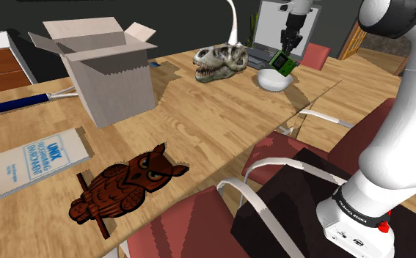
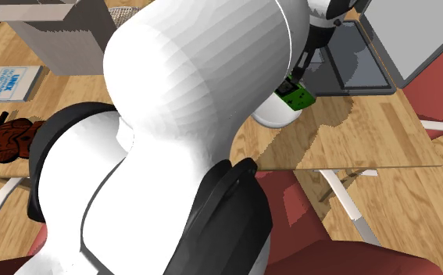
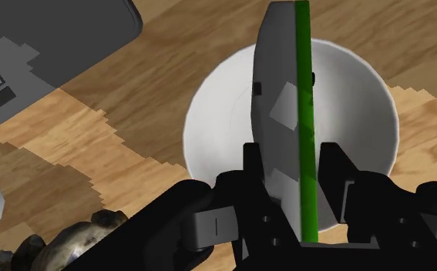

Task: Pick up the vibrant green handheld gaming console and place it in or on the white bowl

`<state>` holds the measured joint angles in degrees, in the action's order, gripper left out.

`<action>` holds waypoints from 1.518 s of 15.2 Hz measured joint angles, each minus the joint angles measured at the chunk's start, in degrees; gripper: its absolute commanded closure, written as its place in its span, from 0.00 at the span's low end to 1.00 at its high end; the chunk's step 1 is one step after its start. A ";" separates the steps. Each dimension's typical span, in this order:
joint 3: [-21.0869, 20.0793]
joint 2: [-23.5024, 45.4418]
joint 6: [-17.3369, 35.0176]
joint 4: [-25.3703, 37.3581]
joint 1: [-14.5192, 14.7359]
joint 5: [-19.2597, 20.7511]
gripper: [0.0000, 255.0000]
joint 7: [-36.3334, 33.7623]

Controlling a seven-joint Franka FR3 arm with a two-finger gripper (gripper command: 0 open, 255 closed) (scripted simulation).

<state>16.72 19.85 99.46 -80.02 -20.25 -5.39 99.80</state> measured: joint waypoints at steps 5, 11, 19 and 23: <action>-0.04 0.08 0.17 0.04 -0.02 -0.07 1.00 0.06; 0.10 0.36 -0.10 0.01 -0.18 0.06 0.00 0.06; 0.19 1.52 -7.54 8.61 -0.85 -0.23 0.00 0.01; 0.18 1.54 -7.75 8.82 -0.85 -0.23 0.00 -0.02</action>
